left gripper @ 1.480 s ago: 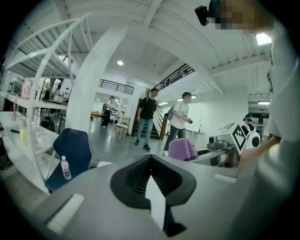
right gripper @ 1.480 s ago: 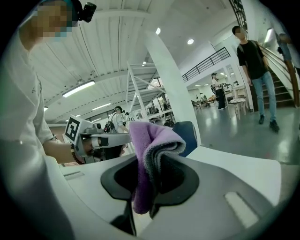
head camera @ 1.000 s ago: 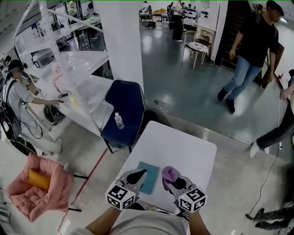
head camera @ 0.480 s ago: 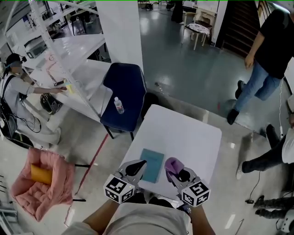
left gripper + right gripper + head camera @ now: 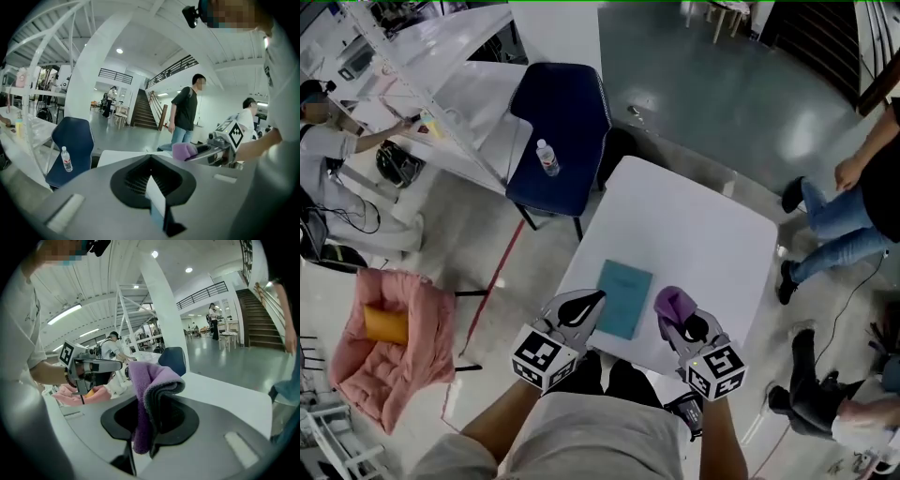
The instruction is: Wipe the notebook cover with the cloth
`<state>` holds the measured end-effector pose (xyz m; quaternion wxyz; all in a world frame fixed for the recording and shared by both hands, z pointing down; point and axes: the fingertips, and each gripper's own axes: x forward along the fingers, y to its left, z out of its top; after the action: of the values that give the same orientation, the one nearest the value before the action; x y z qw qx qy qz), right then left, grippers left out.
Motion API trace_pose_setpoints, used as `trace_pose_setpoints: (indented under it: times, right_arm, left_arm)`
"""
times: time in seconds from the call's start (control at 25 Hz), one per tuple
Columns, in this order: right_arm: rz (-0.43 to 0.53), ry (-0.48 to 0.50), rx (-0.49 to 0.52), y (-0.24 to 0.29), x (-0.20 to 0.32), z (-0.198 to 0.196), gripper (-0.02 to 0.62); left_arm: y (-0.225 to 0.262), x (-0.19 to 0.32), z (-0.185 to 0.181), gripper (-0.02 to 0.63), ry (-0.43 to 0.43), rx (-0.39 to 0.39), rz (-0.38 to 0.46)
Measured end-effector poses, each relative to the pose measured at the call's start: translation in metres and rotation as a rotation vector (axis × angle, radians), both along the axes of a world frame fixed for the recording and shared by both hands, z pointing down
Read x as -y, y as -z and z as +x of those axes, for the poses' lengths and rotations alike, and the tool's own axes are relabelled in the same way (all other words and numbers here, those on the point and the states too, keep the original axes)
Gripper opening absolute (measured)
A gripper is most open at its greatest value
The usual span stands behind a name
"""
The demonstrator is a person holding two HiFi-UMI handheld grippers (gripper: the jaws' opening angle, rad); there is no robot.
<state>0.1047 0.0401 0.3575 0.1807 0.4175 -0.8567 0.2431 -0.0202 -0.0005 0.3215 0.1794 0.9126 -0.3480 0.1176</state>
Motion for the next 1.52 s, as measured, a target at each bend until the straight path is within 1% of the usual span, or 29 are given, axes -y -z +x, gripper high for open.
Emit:
trace_pose_setpoints:
  times: [0.24, 0.48, 0.68, 1.04, 1.32, 1.52]
  right_arm:
    - [-0.022, 0.007, -0.054, -0.027, 0.016, 0.001, 0.107]
    - [-0.063, 0.039, -0.121, -0.055, 0.030, -0.003, 0.107]
    - [-0.094, 0.065, -0.170, -0.080, 0.045, -0.006, 0.106]
    - [-0.132, 0.147, -0.301, -0.127, 0.072, -0.012, 0.107]
    - [-0.182, 0.225, -0.365, -0.173, 0.082, -0.018, 0.106]
    - [-0.194, 0.307, -0.449, -0.199, 0.088, -0.023, 0.106]
  left_arm:
    - [-0.023, 0.015, -0.004, 0.000, 0.007, 0.005, -0.024]
    - [-0.052, 0.028, -0.013, 0.000, 0.027, 0.011, -0.070]
    - [-0.073, 0.038, -0.016, 0.000, 0.028, 0.017, -0.086]
    - [-0.118, 0.051, -0.019, 0.000, 0.039, 0.022, -0.144]
    - [-0.147, 0.061, -0.023, 0.000, 0.044, 0.024, -0.170]
    - [-0.167, 0.063, -0.026, 0.000, 0.047, 0.028, -0.197]
